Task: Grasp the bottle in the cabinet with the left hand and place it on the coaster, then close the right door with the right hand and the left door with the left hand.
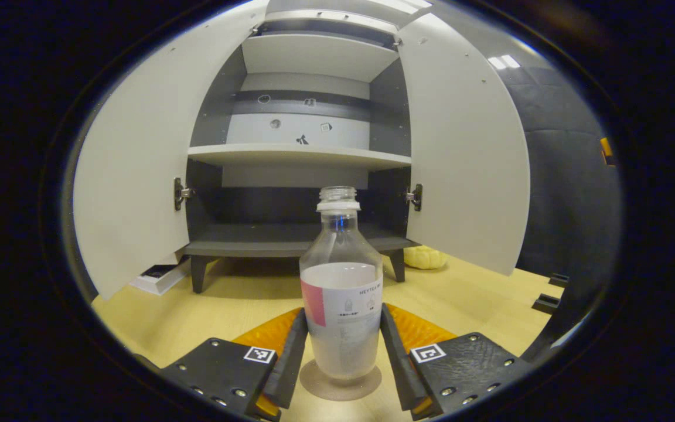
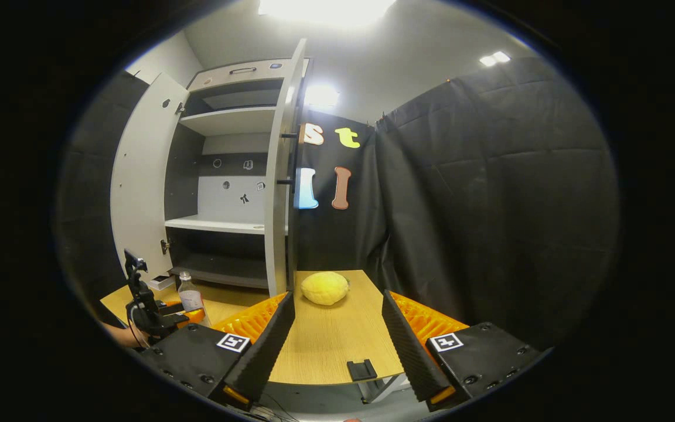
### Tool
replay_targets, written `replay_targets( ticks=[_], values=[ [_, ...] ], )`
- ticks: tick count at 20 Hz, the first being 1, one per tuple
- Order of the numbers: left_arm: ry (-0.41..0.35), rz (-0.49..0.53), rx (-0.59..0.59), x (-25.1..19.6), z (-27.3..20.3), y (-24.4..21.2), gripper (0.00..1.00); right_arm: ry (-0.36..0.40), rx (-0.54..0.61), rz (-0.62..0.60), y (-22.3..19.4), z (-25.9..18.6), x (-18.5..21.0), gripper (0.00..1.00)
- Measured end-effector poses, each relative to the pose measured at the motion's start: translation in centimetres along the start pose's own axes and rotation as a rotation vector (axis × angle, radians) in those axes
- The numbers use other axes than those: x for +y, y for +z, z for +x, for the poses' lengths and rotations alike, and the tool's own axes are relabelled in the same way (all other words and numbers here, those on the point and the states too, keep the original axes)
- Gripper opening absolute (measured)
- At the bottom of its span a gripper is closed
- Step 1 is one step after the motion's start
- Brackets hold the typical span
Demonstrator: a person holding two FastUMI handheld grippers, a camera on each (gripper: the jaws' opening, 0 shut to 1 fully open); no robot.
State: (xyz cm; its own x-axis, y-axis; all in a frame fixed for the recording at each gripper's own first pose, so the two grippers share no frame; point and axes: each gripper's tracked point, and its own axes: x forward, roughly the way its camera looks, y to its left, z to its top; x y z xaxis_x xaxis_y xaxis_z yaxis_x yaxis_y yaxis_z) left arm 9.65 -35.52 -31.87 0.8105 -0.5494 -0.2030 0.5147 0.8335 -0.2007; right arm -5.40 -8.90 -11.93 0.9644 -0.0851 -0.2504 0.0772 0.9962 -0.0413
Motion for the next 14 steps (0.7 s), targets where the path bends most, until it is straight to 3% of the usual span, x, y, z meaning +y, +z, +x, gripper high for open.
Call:
replay_targets(
  ticks=[3,4,6,7,10,11,12,13,14],
  values=[
    [0.005,0.0,0.024,-0.2,0.4,-2.0,0.69,0.008,0.005,0.005,0.1,0.1,0.3,0.96],
    [0.009,-0.004,0.037,-0.2,0.3,-2.5,0.76,0.006,0.002,0.01,0.3,0.2,0.2,0.93],
    [0.013,-0.002,0.019,-0.2,0.2,-2.3,0.76,0.004,0.0,0.023,0.3,0.3,0.3,0.96],
    [0.013,-0.002,0.026,-0.2,0.0,-2.5,0.7,0.003,0.002,0.028,0.3,0.4,0.4,0.96],
    [0.024,-0.015,0.052,0.0,-0.1,-2.5,0.71,0.006,0.004,0.04,0.5,0.8,0.7,0.96],
    [0.032,-0.015,0.061,0.2,-0.3,-2.4,0.78,0.008,0.004,0.043,0.7,0.9,0.8,0.96],
    [0.034,-0.007,0.07,0.3,-0.4,-2.2,0.73,0.009,-0.005,0.045,1.2,1.0,0.8,0.96],
    [0.035,0.008,0.076,0.2,-0.5,-2.0,0.87,0.012,-0.017,0.049,1.7,1.1,0.8,0.95],
    [0.033,0.024,0.08,0.2,-0.7,-1.7,0.88,0.017,-0.028,0.056,2.3,1.2,0.9,0.96]
  ],
)
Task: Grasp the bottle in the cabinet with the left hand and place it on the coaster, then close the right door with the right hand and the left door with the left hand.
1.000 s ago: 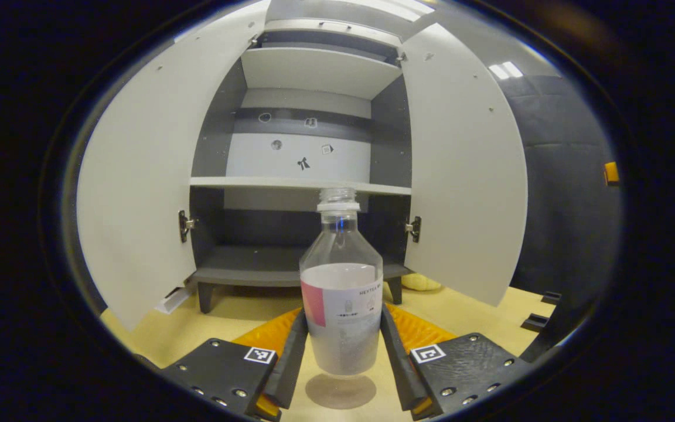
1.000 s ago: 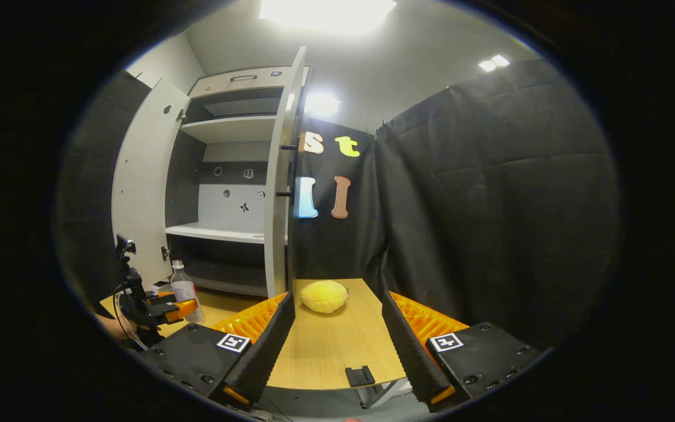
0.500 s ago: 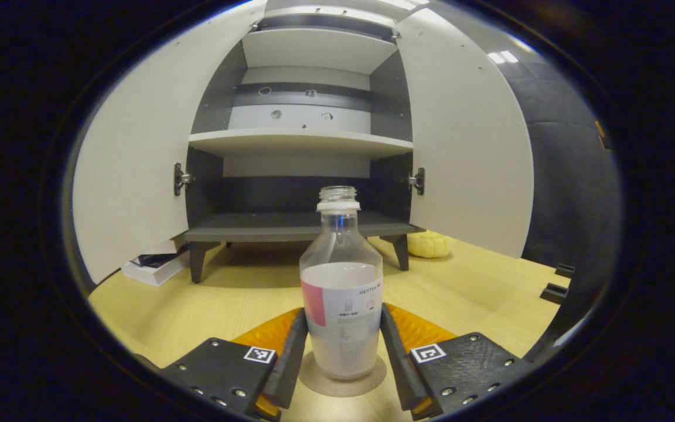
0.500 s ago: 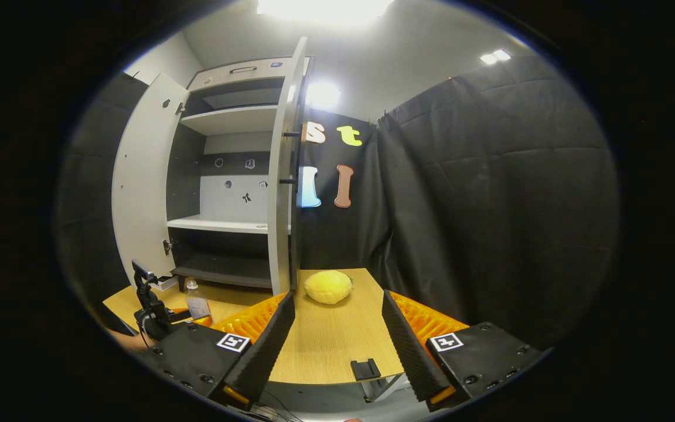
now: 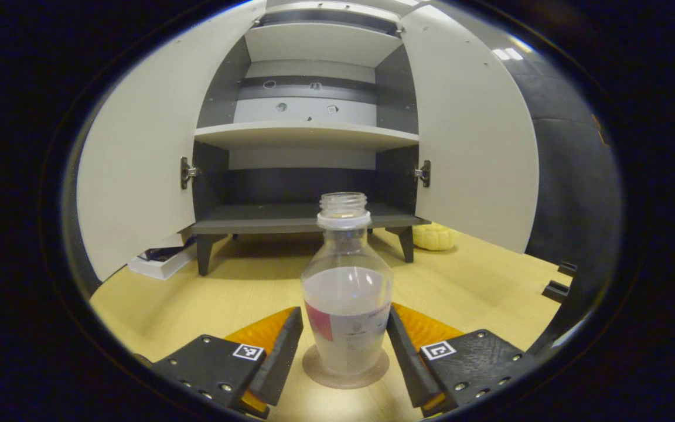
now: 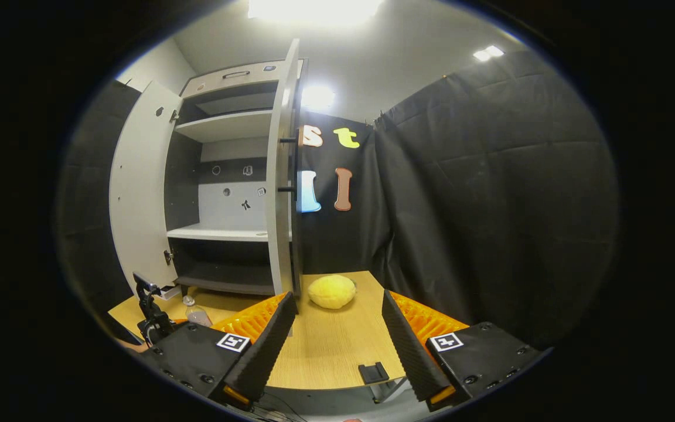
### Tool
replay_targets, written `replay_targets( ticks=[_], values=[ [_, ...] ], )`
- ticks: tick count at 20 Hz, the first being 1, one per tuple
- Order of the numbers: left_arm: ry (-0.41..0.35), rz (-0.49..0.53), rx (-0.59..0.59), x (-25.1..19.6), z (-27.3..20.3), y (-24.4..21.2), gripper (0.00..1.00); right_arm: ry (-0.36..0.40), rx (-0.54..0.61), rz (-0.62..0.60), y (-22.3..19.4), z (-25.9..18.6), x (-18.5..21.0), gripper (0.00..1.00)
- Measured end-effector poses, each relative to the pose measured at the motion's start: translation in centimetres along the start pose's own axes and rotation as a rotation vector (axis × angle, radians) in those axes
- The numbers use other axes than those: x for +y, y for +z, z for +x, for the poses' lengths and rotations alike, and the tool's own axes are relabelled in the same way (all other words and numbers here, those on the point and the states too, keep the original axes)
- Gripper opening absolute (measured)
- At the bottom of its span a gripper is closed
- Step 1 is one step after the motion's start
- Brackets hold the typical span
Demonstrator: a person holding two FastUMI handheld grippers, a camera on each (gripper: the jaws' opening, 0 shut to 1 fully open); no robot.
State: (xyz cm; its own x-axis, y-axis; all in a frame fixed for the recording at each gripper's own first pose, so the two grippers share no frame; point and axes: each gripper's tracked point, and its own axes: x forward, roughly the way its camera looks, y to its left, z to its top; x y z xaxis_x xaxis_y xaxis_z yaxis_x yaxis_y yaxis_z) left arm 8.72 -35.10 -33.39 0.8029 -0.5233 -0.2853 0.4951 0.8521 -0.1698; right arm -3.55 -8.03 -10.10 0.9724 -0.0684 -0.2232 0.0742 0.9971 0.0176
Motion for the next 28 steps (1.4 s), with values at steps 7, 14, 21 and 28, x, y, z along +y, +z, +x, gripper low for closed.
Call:
replay_targets(
  ticks=[7,14,21,28],
  values=[
    [-0.009,0.038,-0.021,-0.9,-1.9,3.9,0.81,0.027,-0.056,0.059,2.1,0.4,0.1,0.95],
    [0.025,0.024,-0.11,-0.8,-6.3,12.6,0.82,0.05,-0.128,0.087,5.9,1.6,-0.4,0.95],
    [0.125,0.047,-0.188,3.5,-12.7,22.2,0.81,0.022,-0.18,0.075,9.5,5.9,-0.7,0.92],
    [0.24,0.003,-0.265,10.4,-19.3,29.2,0.81,-0.071,-0.201,0.067,12.7,10.9,-1.0,0.95]
  ],
)
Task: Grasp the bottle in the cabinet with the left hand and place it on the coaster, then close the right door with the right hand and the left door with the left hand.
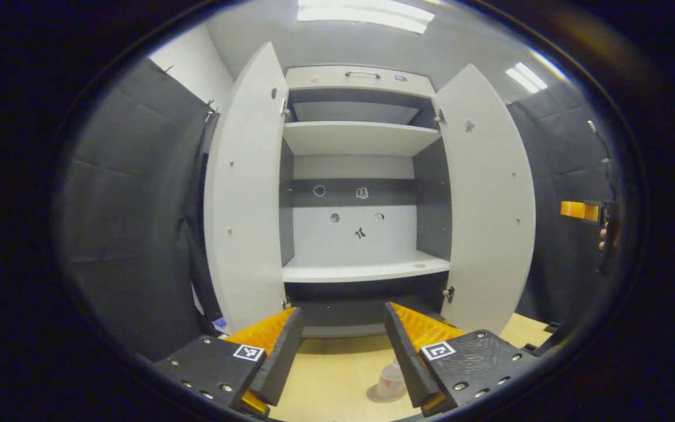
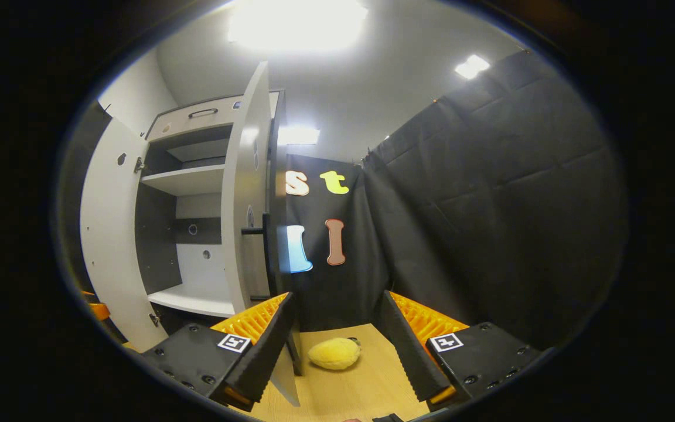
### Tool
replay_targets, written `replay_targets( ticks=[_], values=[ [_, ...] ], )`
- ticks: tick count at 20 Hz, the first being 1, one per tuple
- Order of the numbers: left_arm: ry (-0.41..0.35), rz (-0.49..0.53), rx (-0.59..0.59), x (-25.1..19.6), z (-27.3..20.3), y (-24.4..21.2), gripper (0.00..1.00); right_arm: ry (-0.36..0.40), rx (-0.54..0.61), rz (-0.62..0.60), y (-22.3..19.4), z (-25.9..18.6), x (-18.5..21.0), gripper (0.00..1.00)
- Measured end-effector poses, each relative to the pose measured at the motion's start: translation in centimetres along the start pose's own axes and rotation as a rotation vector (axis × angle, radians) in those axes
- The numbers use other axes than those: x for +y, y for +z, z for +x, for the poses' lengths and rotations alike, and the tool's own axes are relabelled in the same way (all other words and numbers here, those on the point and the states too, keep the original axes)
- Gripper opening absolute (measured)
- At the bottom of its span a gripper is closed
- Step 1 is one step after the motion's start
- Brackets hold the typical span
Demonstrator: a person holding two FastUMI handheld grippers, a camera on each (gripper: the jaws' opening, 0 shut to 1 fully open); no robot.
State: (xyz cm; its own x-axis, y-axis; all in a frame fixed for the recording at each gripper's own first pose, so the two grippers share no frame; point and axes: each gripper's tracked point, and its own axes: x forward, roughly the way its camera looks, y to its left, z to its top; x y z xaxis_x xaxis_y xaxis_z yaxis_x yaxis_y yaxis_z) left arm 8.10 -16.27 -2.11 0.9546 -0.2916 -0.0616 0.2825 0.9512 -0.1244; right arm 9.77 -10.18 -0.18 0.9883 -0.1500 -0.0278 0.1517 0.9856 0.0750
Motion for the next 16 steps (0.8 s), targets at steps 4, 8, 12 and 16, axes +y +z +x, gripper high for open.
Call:
replay_targets(
  ticks=[4,8,12,16],
  values=[
    [0.074,0.003,-0.039,4.9,-1.4,2.5,0.87,-0.057,0.008,-0.039,0.3,2.9,0.3,0.92],
    [0.159,0.022,-0.065,9.9,-2.6,3.6,0.87,-0.122,0.035,-0.092,-0.1,5.8,0.2,0.92],
    [0.228,0.011,-0.06,14.8,-3.1,3.8,0.87,-0.103,0.092,-0.107,-1.8,7.0,1.8,0.92],
    [0.273,0.014,-0.063,18.5,-3.6,3.9,0.81,-0.098,0.09,-0.103,-2.0,6.7,2.5,0.94]
  ],
)
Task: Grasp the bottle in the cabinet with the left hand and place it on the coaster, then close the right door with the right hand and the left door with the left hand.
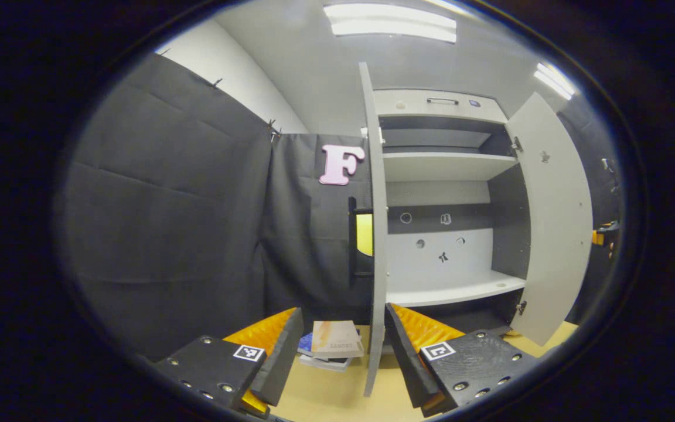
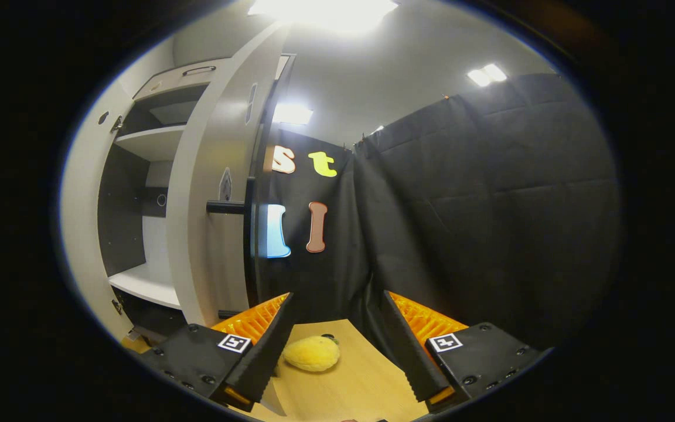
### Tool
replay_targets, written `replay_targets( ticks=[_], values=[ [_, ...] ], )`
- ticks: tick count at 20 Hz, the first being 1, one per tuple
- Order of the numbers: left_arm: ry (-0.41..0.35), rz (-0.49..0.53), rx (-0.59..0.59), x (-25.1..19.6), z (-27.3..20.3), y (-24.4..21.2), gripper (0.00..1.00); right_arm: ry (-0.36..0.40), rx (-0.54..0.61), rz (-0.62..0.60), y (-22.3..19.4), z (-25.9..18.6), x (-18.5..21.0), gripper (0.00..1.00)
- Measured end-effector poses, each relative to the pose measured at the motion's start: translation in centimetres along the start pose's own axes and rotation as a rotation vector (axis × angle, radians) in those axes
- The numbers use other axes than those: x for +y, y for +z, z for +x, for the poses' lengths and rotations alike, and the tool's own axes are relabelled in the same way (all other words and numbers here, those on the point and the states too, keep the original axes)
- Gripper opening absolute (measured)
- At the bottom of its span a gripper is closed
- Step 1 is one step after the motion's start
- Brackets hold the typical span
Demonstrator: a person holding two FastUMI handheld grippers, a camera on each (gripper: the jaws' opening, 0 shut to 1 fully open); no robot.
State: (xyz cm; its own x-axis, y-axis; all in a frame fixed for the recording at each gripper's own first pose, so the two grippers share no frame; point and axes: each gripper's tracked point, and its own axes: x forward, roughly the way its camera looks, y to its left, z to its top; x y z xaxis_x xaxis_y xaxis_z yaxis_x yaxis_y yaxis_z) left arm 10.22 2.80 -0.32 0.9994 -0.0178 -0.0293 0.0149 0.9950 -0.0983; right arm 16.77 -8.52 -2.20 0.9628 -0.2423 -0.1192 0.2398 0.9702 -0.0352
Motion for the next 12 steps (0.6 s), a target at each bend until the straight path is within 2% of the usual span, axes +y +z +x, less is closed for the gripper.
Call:
replay_targets(
  ticks=[1,2,3,7,10,11,12],
  values=[
    [0.006,0.002,0.003,0.7,0.2,-0.1,0.81,0.007,-0.005,0.007,0.2,-0.2,0.2,0.92],
    [0.01,0.003,0.005,1.3,0.6,-0.1,0.81,0.008,-0.013,0.002,0.4,-0.4,0.6,0.95],
    [0.016,0.006,0.003,2.0,0.6,-0.1,0.81,0.008,-0.019,-0.009,0.4,-0.6,0.8,0.91],
    [0.016,0.001,0.001,3.1,1.5,-0.4,0.81,0.052,-0.018,-0.002,0.5,-1.5,3.1,0.92],
    [0.005,-0.003,0.005,3.3,2.1,-0.7,0.81,0.05,-0.026,-0.011,0.6,-2.0,4.4,0.94],
    [-0.002,-0.006,0.005,3.3,2.2,-0.8,0.81,0.046,-0.025,-0.009,0.5,-2.2,4.6,0.91],
    [-0.008,-0.007,0.003,3.3,2.3,-0.8,0.88,0.052,-0.02,-0.001,0.5,-2.3,5.0,0.95]
  ],
)
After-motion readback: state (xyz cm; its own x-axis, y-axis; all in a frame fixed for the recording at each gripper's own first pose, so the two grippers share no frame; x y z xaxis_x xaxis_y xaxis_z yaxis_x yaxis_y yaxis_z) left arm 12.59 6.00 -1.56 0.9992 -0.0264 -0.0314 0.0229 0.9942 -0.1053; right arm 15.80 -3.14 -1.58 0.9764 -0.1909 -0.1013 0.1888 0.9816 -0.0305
